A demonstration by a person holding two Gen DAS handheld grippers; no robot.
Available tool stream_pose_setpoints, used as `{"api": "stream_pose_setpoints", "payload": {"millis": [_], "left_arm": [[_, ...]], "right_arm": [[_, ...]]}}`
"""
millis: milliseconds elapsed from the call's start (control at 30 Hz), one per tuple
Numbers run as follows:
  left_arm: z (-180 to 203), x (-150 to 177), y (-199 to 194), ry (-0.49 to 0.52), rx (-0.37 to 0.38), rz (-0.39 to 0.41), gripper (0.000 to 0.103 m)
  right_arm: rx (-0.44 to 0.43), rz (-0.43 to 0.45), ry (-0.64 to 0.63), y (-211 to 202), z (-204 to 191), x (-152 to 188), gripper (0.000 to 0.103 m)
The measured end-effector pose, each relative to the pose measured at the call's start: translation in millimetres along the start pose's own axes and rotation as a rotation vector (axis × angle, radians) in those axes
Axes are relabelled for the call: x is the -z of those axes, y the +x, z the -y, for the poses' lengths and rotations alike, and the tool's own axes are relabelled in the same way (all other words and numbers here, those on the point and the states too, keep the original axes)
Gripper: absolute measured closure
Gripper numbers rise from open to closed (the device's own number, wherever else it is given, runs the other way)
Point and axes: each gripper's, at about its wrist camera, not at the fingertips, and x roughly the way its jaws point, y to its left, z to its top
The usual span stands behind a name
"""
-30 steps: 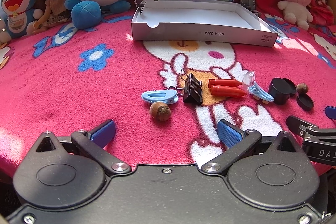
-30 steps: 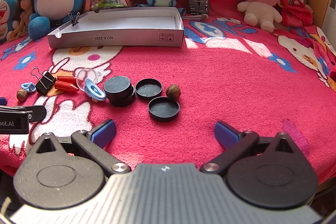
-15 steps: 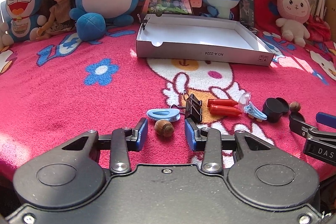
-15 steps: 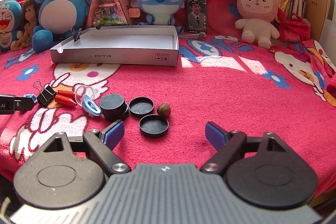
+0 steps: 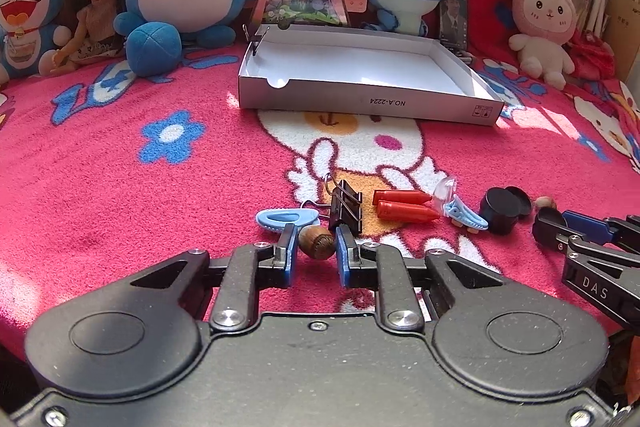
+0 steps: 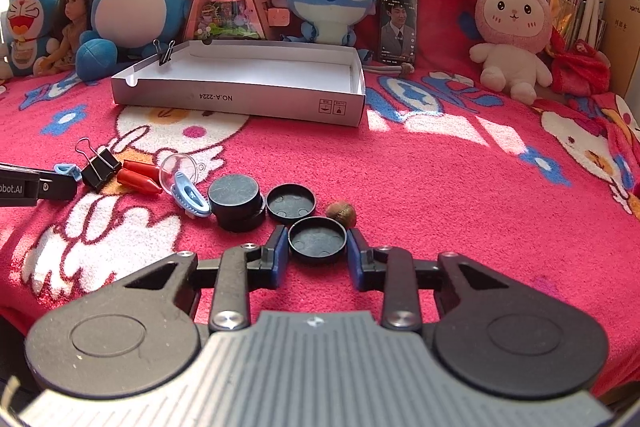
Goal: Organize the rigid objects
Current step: 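Close the left gripper on the brown acorn while the right gripper grasps a black lid, then carry the acorn and the black lid over the white tray and lower them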
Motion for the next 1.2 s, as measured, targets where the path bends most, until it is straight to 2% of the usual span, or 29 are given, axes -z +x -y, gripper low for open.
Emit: {"api": "stream_pose_setpoints", "payload": {"millis": [100, 267, 733, 1200], "left_arm": [[2.2, -4.2, -6.6, -0.002, 0.04, 0.013, 0.084], [4.8, -14.9, -12.0, -0.006, 0.066, 0.037, 0.084], [4.5, -49.8, 2.9, -0.006, 0.067, 0.064, 0.084], [9.2, -77.7, 29.5, 0.0, 0.079, 0.047, 0.084]], "right_arm": [[-0.022, 0.008, 0.012, -6.4, 1.5, -5.3, 0.067], [-0.054, 0.024, 0.062, -11.9, 8.2, -17.3, 0.067], [-0.067, 0.042, 0.135, 2.1, 27.8, -48.1, 0.066], [-0.088, 0.021, 0.157, 27.2, 30.4, -71.4, 0.066]]}}
